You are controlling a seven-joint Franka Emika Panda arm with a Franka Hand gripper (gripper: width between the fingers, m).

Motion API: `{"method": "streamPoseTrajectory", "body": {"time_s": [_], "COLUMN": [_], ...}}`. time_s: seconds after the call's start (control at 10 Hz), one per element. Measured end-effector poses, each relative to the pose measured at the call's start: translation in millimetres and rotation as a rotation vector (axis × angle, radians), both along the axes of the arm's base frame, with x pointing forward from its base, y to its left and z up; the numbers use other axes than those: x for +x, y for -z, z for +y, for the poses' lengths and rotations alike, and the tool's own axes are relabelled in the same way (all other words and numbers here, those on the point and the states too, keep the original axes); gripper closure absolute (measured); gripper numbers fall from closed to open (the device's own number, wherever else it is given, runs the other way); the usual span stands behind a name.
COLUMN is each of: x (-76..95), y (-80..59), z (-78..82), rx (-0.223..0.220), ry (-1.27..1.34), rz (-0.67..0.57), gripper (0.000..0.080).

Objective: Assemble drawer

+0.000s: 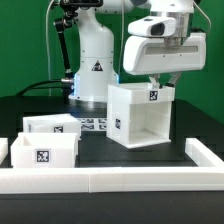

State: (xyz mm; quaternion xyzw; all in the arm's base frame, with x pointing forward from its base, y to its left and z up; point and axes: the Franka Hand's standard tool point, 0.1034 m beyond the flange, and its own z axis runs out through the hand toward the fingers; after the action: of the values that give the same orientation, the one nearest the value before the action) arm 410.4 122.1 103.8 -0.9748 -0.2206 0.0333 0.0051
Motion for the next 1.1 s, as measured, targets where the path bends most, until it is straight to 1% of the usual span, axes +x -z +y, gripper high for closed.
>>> {"method": "streamPoseTrajectory", "body": {"time_s": [0.1,0.2,0.9,1.0,1.1], "x": [0.0,0.1,0.2,2.3,8.0], "y": [0.0,-0.1,0.0,-1.4,-2.1], "z": [0.0,0.0,-0.2,-3.4,-8.4], "rx": [0.0,0.0,0.0,-0.006,-0.011], "ry": [0.0,0.0,0.0,0.012,0.069], "rz": [0.0,0.0,0.0,0.009,0.014], "gripper": [0.0723,0.0763,0.0762,0.0762,0.0762]}}
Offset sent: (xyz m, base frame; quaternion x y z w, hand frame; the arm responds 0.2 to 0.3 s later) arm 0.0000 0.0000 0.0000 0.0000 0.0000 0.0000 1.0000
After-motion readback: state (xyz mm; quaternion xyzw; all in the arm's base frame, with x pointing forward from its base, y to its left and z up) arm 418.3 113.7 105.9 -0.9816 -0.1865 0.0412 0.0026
